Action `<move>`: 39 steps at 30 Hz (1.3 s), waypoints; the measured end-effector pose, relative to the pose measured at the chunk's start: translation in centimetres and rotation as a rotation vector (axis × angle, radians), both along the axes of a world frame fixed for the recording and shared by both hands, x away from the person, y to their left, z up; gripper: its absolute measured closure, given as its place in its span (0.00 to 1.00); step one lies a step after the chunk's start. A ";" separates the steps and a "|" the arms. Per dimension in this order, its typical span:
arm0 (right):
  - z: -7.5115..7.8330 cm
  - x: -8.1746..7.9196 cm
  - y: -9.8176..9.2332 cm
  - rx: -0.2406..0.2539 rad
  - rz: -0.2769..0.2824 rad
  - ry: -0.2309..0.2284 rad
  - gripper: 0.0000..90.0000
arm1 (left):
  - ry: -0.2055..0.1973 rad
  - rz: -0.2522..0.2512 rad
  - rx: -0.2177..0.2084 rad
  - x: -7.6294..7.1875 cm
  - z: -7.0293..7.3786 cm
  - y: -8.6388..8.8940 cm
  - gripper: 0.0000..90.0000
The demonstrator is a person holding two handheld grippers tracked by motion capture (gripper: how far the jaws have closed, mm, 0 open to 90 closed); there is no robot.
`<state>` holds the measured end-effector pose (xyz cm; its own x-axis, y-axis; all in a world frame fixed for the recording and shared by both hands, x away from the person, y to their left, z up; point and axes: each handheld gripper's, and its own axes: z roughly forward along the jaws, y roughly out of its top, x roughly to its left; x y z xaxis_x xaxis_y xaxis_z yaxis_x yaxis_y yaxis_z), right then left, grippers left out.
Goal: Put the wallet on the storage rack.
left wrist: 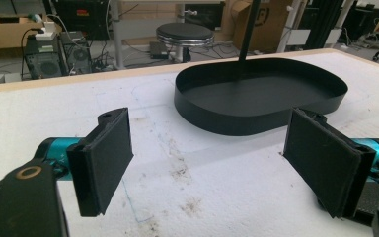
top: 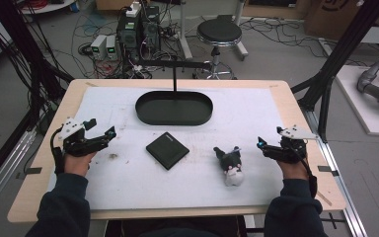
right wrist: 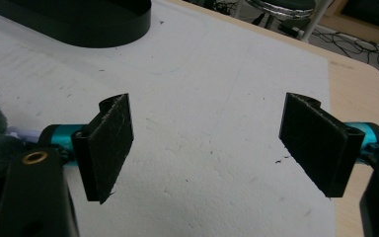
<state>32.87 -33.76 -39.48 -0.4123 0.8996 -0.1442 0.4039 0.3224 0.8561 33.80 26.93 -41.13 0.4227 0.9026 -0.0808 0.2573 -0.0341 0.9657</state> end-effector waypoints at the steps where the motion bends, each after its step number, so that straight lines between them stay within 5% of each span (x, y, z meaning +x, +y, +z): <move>1: 0.0 0.0 0.0 0.000 0.000 0.000 0.24 | 0.000 0.000 0.000 0.0 0.0 0.0 0.21; 19: -0.3 -0.1 0.5 0.029 0.049 0.023 0.24 | -0.004 0.005 0.008 0.0 0.0 -0.1 0.21; 21: -0.3 -0.1 0.8 0.034 0.079 0.035 0.24 | -0.002 0.005 0.006 0.0 0.0 -0.2 0.21; 22: -0.4 0.0 1.4 0.053 0.139 0.087 0.25 | 0.000 0.004 0.006 0.0 -0.1 -0.2 0.21; 23: -0.4 0.0 1.4 0.053 0.139 0.087 0.25 | 0.001 0.002 0.005 0.0 -0.1 -0.2 0.21; 24: -0.8 0.2 2.0 0.052 0.205 0.148 0.30 | 0.006 0.000 0.013 0.1 -0.1 -0.1 0.22; 27: -1.1 0.4 2.8 0.035 0.268 0.203 0.37 | 0.011 -0.001 0.013 0.0 -0.1 -0.1 0.22; 39: -1.2 0.4 3.8 0.009 0.353 0.214 0.53 | 0.020 -0.004 0.012 -0.2 -0.3 0.1 0.22</move>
